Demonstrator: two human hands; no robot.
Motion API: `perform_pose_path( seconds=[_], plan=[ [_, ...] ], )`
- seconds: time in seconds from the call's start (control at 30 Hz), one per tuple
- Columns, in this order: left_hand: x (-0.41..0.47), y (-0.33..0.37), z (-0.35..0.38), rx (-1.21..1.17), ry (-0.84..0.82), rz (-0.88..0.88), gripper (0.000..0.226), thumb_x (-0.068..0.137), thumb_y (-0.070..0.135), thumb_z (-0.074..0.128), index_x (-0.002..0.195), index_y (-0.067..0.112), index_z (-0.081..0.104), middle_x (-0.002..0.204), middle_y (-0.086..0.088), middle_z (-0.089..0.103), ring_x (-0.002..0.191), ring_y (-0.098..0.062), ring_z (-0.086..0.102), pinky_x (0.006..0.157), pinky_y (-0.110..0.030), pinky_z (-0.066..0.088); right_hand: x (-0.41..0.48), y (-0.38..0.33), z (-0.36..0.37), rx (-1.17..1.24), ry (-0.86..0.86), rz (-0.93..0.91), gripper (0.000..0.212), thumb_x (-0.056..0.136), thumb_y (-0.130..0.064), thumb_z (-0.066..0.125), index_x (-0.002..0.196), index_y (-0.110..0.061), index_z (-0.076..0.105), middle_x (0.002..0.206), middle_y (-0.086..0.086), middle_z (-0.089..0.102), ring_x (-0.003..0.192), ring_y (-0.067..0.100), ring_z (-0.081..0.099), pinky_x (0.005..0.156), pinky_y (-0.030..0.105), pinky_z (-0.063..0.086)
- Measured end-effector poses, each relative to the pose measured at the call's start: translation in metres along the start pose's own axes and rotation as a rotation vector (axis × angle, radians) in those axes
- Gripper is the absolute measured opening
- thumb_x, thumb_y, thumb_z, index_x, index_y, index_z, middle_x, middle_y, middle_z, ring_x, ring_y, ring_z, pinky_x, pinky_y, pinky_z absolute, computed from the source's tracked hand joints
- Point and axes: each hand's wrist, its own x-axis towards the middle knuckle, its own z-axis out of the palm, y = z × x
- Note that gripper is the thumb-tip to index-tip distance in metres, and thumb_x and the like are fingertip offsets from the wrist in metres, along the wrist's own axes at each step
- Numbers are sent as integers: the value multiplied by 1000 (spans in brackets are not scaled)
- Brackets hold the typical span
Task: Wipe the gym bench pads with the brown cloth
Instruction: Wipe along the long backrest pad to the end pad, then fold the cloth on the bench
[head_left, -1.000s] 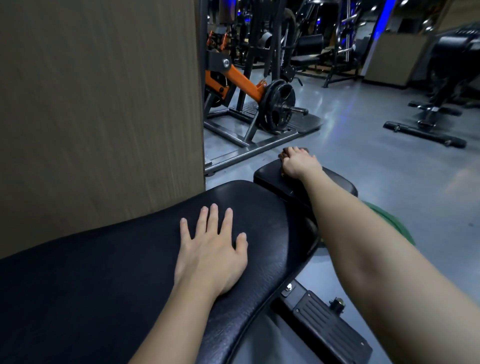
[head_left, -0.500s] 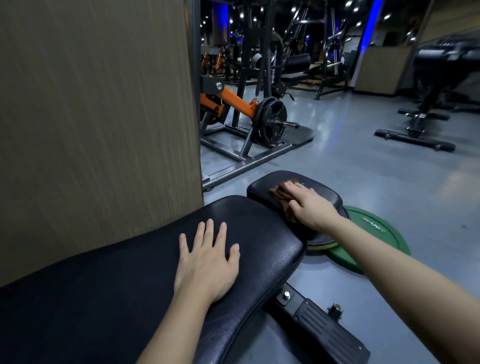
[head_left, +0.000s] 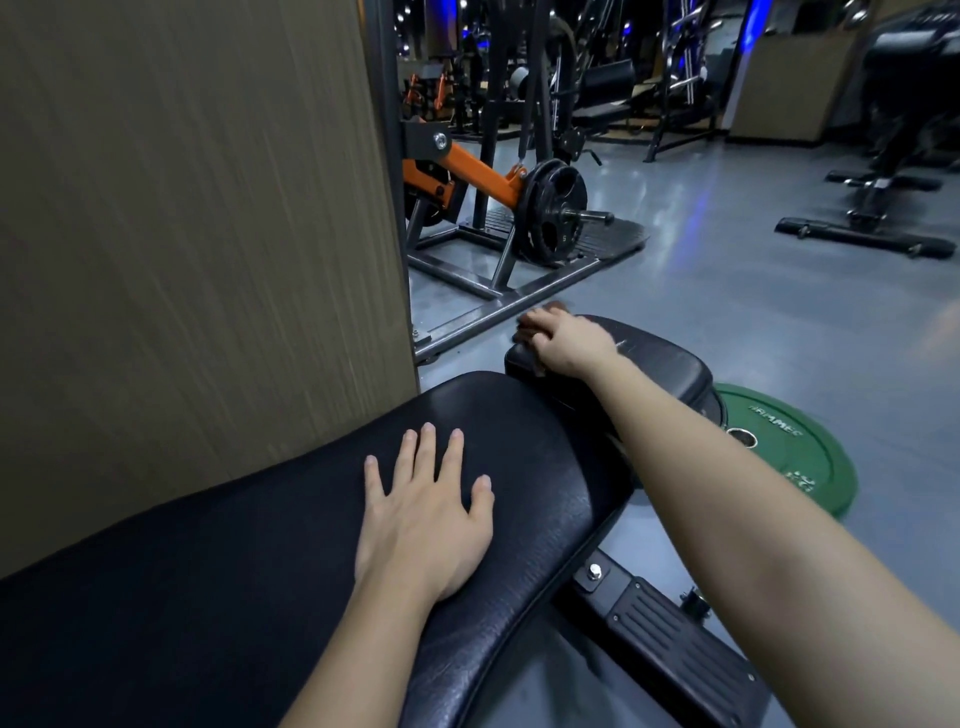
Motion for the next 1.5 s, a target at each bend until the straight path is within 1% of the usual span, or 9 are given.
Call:
perform_pose_path(
  seconds=[0.27, 0.4, 0.53, 0.63, 0.77, 0.9, 1.07, 1.3, 1.5],
  plan=[
    [3, -5, -3, -85, -26, -1, 67, 101, 57, 20, 161, 31, 5, 169, 5, -4, 154, -12, -11, 123, -49, -10, -119, -30, -2, 279, 49, -25, 49, 90, -28, 46, 133, -51, 52, 122, -7, 69, 113, 22, 61, 99, 34, 45],
    [-17, -14, -19, -718, 104, -35, 69, 98, 47, 50, 158, 35, 20, 164, 12, 23, 151, -11, 23, 123, -39, 18, -176, -32, -26, 613, -18, 108, 44, 81, -25, 48, 115, -48, 64, 90, -10, 77, 78, 15, 71, 83, 39, 57],
    [-59, -43, -41, -765, 237, -30, 45, 100, 27, 57, 144, 23, 50, 145, 5, 52, 134, -10, 48, 108, -25, 37, -217, -69, -41, 983, -40, 96, 34, 89, 2, 53, 114, -13, 71, 95, 0, 78, 68, 9, 69, 64, 25, 56],
    [-96, -76, -58, -748, 240, -101, 28, 98, 28, 58, 126, 29, 65, 120, 10, 66, 112, -6, 61, 93, -23, 45, -233, -126, -40, 1293, -57, 156, 27, 88, 2, 65, 112, -10, 71, 91, 3, 77, 77, 16, 70, 69, 28, 58],
    [-145, -114, -89, -1039, 168, -319, 19, 102, 33, 54, 100, 22, 69, 91, -5, 73, 77, -18, 72, 75, -44, 58, -252, -218, -28, 1751, -249, 284, 19, 88, -1, 68, 107, -5, 68, 85, 16, 74, 67, 22, 70, 65, 36, 61],
    [-193, -153, -109, -1441, 29, -497, 32, 101, 47, 50, 108, 20, 65, 101, -17, 76, 94, -37, 73, 81, -45, 59, -294, -286, 10, 1445, -332, 74, 21, 90, -16, 69, 111, -12, 71, 89, 5, 77, 78, 14, 73, 70, 31, 60],
    [-240, -191, -80, -1433, 182, -454, 24, 102, 17, 55, 117, 3, 66, 109, -18, 75, 101, -28, 72, 91, -43, 57, -339, -322, 30, 1020, -325, -365, 25, 90, -47, 61, 98, -27, 76, 94, -12, 76, 93, 3, 70, 90, 33, 55],
    [-256, -204, -77, -1410, 235, -503, 19, 97, 13, 61, 113, 5, 66, 111, -17, 74, 100, -26, 72, 70, -31, 57, -341, -314, 13, 728, -43, -350, 6, 71, -24, 69, 71, -26, 74, 72, -16, 73, 71, -3, 68, 72, 32, 59],
    [-266, -208, -90, -1370, 225, -434, 19, 96, 10, 62, 111, 15, 72, 112, -10, 74, 110, -25, 69, 91, -41, 58, -356, -316, 22, 762, -85, -339, 28, 71, -46, 82, 77, -22, 68, 82, -14, 74, 78, -4, 68, 73, 23, 55]
  ],
)
